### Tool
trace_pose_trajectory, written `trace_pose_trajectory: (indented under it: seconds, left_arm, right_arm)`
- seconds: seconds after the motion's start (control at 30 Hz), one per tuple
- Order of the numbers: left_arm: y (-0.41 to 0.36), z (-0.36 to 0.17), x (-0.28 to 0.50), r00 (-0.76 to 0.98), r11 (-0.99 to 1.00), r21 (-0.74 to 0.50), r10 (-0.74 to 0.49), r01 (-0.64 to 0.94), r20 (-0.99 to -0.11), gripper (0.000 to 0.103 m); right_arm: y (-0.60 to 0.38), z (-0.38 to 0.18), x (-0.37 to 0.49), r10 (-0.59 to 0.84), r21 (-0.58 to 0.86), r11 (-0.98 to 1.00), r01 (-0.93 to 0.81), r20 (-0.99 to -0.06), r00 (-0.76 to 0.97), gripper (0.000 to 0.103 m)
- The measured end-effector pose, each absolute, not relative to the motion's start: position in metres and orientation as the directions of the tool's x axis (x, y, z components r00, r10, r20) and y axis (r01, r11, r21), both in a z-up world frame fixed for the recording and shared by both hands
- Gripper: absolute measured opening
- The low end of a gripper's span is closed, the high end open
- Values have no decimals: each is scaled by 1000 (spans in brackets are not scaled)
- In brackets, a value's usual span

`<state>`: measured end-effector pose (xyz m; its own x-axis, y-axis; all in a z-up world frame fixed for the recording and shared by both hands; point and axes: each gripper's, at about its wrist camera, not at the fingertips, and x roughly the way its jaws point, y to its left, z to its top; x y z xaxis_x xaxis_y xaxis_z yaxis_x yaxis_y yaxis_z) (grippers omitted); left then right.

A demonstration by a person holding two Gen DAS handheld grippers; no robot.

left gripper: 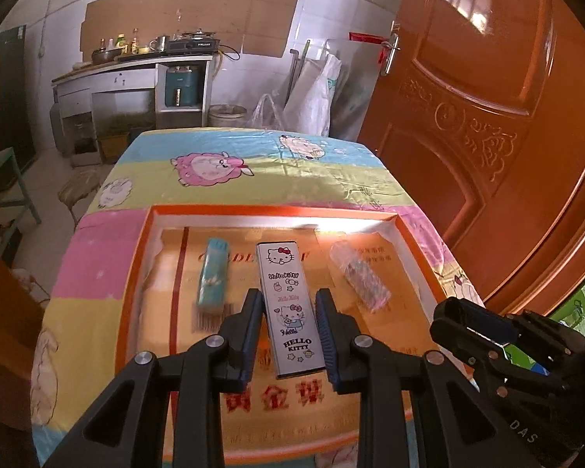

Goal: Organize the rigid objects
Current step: 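Carry the Hello Kitty box and black cap over the tray with both tools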

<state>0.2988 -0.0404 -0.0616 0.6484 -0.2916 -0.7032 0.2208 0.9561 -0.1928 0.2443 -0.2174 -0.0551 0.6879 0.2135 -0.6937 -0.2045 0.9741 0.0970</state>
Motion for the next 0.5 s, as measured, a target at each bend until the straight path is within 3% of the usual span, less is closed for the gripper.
trace_pose_trajectory:
  seconds: [0.5]
  left_arm:
    - [-65, -71, 355, 601, 960, -153, -267, 235, -754, 29]
  right_arm:
    - [-245, -68, 316, 187, 82, 979, -186, -722, 666, 31]
